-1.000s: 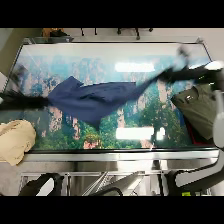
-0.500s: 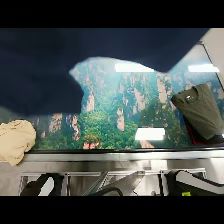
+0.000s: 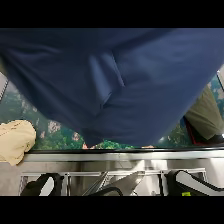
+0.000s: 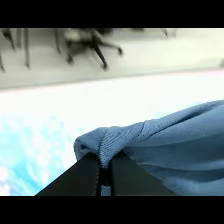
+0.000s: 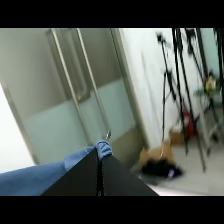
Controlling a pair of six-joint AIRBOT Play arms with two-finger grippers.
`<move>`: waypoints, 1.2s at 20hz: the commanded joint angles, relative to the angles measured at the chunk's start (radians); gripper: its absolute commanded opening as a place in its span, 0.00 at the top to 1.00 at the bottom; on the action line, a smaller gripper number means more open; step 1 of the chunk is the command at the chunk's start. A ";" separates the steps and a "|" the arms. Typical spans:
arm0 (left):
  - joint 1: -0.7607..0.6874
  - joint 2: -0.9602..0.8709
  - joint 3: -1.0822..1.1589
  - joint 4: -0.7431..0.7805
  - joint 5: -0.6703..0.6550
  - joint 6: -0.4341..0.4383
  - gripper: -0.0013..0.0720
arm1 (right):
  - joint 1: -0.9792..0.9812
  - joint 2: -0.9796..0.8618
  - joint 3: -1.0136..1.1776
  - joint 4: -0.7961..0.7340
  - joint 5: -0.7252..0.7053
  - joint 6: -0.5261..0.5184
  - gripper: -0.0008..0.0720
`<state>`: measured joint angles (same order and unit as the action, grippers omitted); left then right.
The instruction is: Fold the shirts.
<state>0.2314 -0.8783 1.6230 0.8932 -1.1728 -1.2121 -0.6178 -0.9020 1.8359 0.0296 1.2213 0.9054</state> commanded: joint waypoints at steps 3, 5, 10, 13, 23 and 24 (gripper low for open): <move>-0.152 -0.292 -0.227 -0.020 0.115 0.094 0.96 | 0.459 -0.177 -0.391 -0.520 -0.364 -0.068 0.96; -0.180 -0.461 -0.246 0.060 0.219 0.094 0.96 | 0.509 -0.341 -0.397 -0.573 -0.504 -0.068 0.96; -0.179 -0.872 -0.016 0.083 0.202 0.086 0.95 | 0.489 -0.648 -0.288 -0.478 -0.559 -0.061 0.67; -0.134 -0.968 0.198 0.085 0.016 0.079 0.04 | 0.453 -0.628 -0.259 -0.481 -0.483 -0.060 0.41; 0.135 -0.954 0.090 0.085 -0.377 0.065 0.04 | 0.196 -0.381 -0.531 -0.786 0.096 0.181 0.59; 0.145 -0.954 0.044 0.085 -0.375 0.073 0.04 | 0.186 -0.355 -0.607 -0.790 0.097 0.189 0.59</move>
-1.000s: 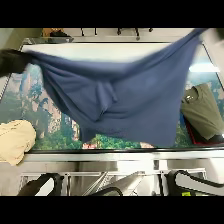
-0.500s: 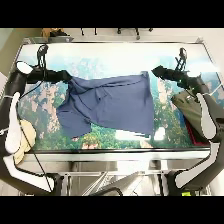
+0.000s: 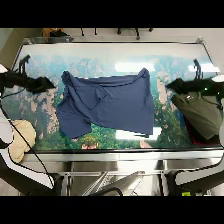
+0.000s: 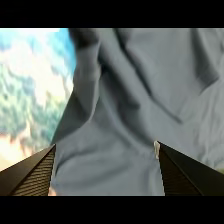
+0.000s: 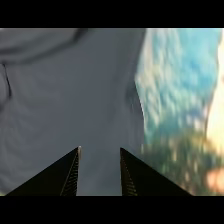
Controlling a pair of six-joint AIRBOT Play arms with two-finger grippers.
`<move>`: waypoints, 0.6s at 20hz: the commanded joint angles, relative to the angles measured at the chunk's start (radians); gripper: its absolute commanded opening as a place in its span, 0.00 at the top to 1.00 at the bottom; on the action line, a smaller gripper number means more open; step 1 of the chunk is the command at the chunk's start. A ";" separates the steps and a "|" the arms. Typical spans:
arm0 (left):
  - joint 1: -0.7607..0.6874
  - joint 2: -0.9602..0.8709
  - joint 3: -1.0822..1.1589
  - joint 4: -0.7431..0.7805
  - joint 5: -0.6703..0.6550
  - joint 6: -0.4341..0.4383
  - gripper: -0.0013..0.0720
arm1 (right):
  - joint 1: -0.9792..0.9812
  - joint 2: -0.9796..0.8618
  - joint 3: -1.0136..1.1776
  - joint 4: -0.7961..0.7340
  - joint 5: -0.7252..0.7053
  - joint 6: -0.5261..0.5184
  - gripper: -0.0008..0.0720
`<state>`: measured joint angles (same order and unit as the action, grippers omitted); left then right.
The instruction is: Fold the shirts.
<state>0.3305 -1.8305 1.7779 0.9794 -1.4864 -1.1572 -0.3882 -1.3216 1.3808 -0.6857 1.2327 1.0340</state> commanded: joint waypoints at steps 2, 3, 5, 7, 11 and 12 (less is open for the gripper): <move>0.054 -0.002 -0.183 0.002 -0.036 0.035 0.04 | -0.046 0.118 -0.301 -0.082 0.084 0.074 0.58; 0.056 -0.002 -0.210 0.018 -0.017 0.041 0.04 | -0.041 0.138 -0.363 -0.082 0.084 0.075 0.58; 0.054 -0.003 -0.246 0.095 0.019 0.041 0.04 | -0.029 0.171 -0.477 -0.082 0.066 0.074 0.58; 0.044 -0.003 -0.267 0.127 0.046 0.044 0.04 | -0.020 0.179 -0.549 -0.081 0.058 0.074 0.58; -0.009 -0.003 -0.290 0.126 0.145 0.066 0.04 | 0.000 0.178 -0.611 -0.079 0.046 0.074 0.59; -0.028 -0.003 -0.295 0.127 0.175 0.074 0.04 | 0.005 0.178 -0.611 -0.077 0.047 0.074 0.58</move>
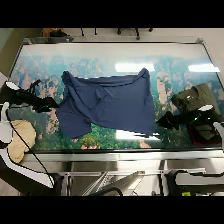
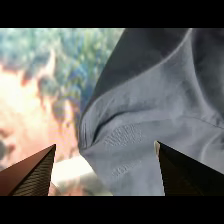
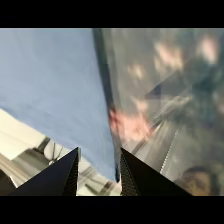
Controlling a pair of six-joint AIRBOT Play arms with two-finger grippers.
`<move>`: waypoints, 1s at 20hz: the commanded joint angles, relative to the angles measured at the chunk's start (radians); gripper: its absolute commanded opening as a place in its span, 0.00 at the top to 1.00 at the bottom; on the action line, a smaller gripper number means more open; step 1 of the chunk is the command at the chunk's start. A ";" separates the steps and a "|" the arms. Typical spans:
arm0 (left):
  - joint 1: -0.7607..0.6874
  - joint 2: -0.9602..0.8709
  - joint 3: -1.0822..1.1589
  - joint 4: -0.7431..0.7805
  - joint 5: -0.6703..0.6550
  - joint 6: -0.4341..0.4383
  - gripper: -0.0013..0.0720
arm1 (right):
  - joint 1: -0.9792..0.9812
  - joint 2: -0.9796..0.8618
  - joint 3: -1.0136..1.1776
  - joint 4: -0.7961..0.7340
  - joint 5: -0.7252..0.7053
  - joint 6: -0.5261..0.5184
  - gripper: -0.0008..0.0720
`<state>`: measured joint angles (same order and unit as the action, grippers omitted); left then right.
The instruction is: Fold the shirts.
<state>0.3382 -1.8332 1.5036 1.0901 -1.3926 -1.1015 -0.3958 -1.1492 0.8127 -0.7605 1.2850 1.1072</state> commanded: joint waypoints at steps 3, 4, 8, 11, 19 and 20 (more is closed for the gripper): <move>-0.080 -0.005 -0.032 0.016 0.167 0.027 0.04 | 0.031 0.006 -0.043 -0.002 -0.005 0.001 0.58; -0.090 -0.008 -0.030 0.016 0.179 0.027 0.04 | 0.037 0.006 -0.043 0.000 -0.005 0.001 0.59; -0.101 -0.010 -0.030 0.016 0.161 0.040 0.42 | 0.044 0.002 -0.043 0.004 -0.005 0.000 0.58; -0.100 -0.010 -0.030 0.017 0.107 0.077 0.95 | 0.045 0.000 -0.043 0.004 -0.007 0.001 0.58; -0.101 -0.010 -0.029 0.015 0.076 0.084 0.96 | 0.184 -0.072 -0.045 0.023 -0.056 0.000 0.59; -0.101 -0.010 -0.021 0.014 0.063 0.081 0.96 | 0.187 -0.072 -0.045 0.060 -0.058 -0.003 0.59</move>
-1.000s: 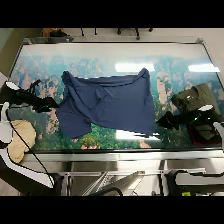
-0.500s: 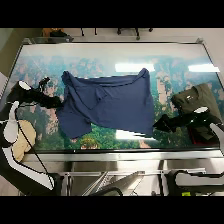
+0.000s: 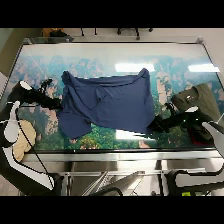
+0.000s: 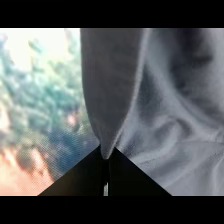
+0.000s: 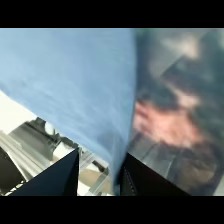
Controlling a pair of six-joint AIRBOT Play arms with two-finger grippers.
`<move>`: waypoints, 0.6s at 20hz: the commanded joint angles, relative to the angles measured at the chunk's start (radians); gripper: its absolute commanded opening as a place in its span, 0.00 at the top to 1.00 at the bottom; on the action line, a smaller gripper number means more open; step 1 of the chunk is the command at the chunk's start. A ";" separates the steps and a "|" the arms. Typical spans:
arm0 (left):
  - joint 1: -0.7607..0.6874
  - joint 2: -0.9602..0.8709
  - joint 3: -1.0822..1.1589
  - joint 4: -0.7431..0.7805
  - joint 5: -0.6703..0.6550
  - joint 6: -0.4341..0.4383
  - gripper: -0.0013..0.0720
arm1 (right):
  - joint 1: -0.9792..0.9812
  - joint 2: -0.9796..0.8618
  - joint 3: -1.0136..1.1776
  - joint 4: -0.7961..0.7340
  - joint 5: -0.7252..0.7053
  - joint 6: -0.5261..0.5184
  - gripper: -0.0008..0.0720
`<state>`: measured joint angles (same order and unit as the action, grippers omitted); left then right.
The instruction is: Fold the shirts.
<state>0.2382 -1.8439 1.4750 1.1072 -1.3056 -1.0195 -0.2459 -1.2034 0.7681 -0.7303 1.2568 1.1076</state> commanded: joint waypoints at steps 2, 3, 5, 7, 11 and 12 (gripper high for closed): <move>-0.001 0.012 0.042 -0.029 -0.066 -0.003 0.96 | 0.029 -0.008 0.016 0.148 -0.014 -0.068 0.91; -0.001 0.032 0.064 -0.069 -0.090 -0.003 0.96 | 0.024 0.005 0.035 0.192 -0.010 -0.094 0.96; -0.001 0.093 0.122 -0.214 -0.158 -0.011 0.96 | 0.016 0.051 0.111 0.266 -0.010 -0.129 0.96; -0.001 0.197 0.198 -0.410 -0.219 -0.011 0.97 | 0.003 0.124 0.249 0.381 -0.011 -0.190 0.96; 0.026 0.525 0.389 -0.805 -0.142 -0.014 0.97 | -0.037 0.277 0.658 0.795 -0.034 -0.309 0.96; 0.043 0.612 0.429 -0.875 -0.066 -0.014 0.97 | -0.048 0.307 0.767 0.877 -0.074 -0.323 0.97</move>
<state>0.2558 -1.4433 1.7874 0.5270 -1.4757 -1.0313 -0.2684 -0.9863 1.2713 -0.1555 1.2346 0.8665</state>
